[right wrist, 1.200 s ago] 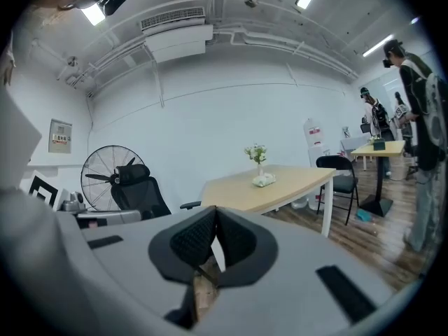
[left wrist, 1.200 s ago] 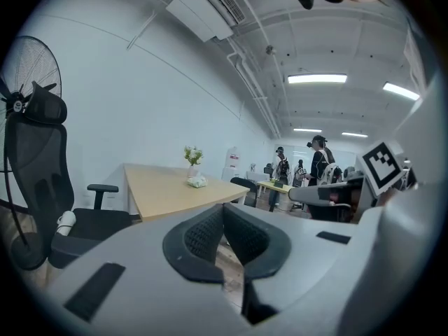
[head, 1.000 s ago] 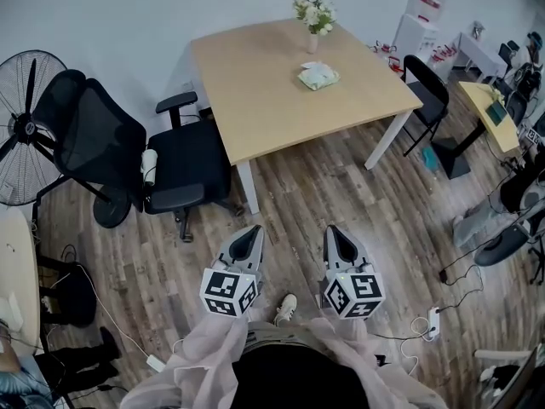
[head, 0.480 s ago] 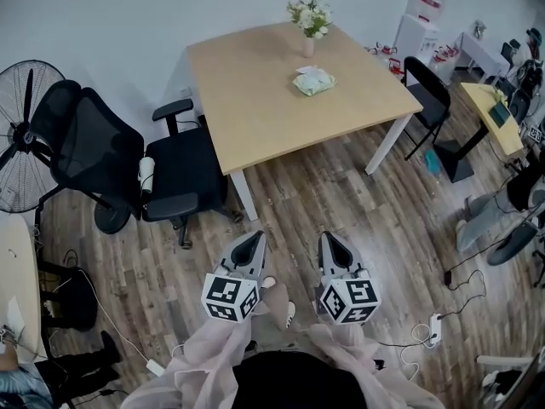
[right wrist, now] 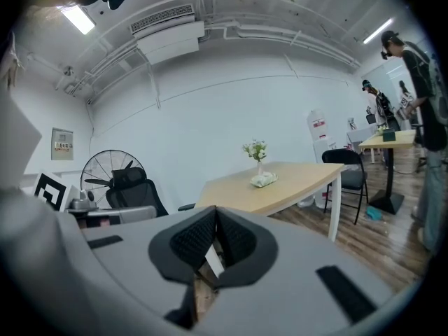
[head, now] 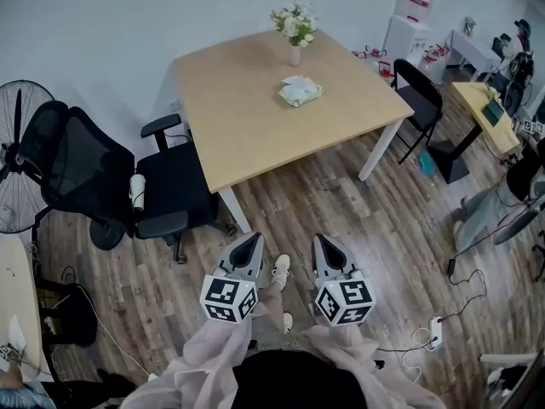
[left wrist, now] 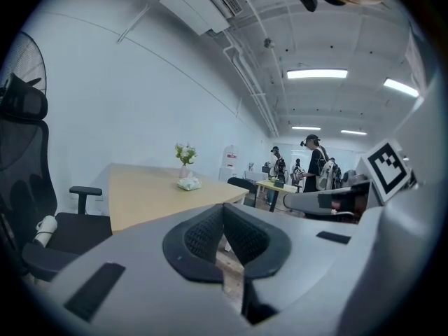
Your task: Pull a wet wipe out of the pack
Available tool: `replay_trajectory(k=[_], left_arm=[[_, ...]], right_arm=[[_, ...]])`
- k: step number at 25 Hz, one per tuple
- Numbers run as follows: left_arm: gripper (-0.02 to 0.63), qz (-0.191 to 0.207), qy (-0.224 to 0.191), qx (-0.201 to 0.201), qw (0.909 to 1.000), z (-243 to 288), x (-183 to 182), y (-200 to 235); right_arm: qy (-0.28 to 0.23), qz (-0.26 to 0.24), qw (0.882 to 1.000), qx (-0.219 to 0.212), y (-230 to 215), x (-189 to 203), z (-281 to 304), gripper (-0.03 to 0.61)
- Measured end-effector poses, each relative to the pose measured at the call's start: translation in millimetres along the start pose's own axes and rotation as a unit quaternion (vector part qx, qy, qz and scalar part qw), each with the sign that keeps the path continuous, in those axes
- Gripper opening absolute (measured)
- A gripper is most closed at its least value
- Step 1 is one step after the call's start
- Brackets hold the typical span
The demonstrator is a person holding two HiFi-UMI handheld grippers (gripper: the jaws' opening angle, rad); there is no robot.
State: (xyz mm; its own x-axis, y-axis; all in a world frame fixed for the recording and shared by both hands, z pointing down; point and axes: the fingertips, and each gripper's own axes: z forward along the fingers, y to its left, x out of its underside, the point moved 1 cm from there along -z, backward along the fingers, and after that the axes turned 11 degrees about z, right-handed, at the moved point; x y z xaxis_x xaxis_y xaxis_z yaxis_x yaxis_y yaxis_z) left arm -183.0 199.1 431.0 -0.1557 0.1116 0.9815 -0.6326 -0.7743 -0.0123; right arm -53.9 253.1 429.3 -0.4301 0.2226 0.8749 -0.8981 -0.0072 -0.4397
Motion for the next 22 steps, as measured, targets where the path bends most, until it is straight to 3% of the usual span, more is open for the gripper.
replay_trajectory(k=[22], left_arm=[[0.011,-0.014,0.008,-0.012,0.9998,130,-34,76]], right_arm=[[0.026,0.001,1.000,0.005,-51,-62,134,0.011]])
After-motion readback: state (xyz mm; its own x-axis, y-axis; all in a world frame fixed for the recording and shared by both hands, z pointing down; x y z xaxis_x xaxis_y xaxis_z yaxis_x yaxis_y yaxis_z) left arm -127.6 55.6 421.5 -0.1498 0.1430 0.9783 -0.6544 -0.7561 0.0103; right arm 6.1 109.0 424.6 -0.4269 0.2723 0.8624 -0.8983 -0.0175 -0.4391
